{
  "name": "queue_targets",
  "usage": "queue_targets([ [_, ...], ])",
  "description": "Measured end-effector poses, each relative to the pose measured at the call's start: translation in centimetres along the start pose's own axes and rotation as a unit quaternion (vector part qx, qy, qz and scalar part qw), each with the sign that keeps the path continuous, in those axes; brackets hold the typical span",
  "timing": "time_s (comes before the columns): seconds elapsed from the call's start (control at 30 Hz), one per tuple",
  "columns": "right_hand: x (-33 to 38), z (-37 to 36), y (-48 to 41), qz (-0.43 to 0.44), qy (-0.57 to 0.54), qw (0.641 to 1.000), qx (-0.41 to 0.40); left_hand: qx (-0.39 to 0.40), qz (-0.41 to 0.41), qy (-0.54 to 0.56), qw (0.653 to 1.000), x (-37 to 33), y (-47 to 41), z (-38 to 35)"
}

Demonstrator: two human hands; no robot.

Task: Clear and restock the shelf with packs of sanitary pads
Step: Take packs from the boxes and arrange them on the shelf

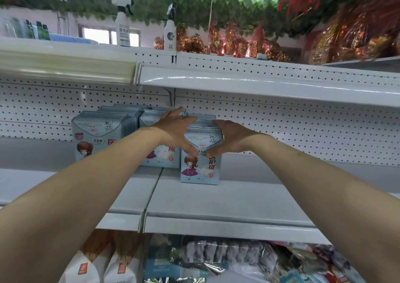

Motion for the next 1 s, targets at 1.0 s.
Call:
queue_targets([
  [1.0, -3.8, 3.7, 12.8, -0.234, 0.015, 0.965, -0.120, -0.106, -0.090, 0.141, 0.980, -7.6, 4.0, 2.1],
])
Point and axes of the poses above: each hand's wrist, its own y-axis away from the middle knuckle, its own z-axis out of the back of the hand, x = y × z, the point moved 8 cm from there along -y, towards the middle knuckle, and after that the axes turned 11 degrees about y, right-handed, at the moved point
